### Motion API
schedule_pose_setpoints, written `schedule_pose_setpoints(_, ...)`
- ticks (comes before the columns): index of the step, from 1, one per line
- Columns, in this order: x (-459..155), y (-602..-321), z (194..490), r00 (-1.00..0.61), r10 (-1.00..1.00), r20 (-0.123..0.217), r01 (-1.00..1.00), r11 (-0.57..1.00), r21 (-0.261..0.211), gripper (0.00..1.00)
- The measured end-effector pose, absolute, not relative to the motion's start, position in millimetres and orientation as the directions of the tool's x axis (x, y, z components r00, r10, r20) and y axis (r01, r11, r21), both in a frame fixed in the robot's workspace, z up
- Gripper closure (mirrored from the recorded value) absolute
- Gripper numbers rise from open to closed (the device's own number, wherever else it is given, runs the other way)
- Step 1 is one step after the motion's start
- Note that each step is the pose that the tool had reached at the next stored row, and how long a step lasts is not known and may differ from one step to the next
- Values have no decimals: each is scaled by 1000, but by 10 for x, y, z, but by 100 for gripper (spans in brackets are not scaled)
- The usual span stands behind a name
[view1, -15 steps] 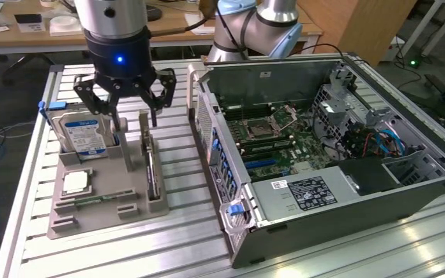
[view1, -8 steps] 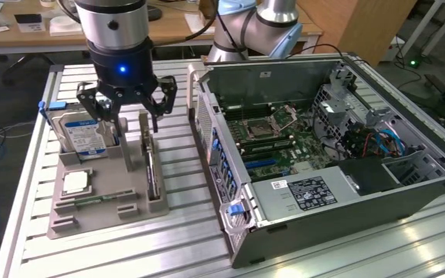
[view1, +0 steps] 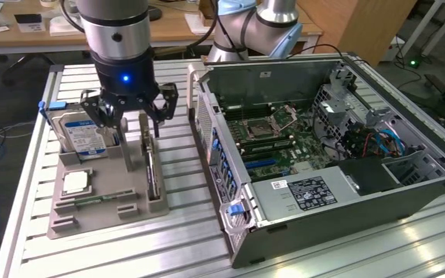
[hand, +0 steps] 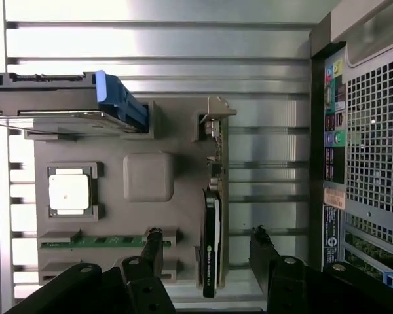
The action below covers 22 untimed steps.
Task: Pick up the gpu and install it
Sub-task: 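Pick up the gpu and move the gpu toward the slot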
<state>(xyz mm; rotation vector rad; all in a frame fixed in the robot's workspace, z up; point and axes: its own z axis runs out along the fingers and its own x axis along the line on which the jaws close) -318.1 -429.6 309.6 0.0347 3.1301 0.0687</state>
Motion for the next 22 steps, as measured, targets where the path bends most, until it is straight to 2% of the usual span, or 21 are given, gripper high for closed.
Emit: schedule_pose_setpoints(22, -3177, -4319, 2817, -1000, 20, -10, 19, 999, 44, 35)
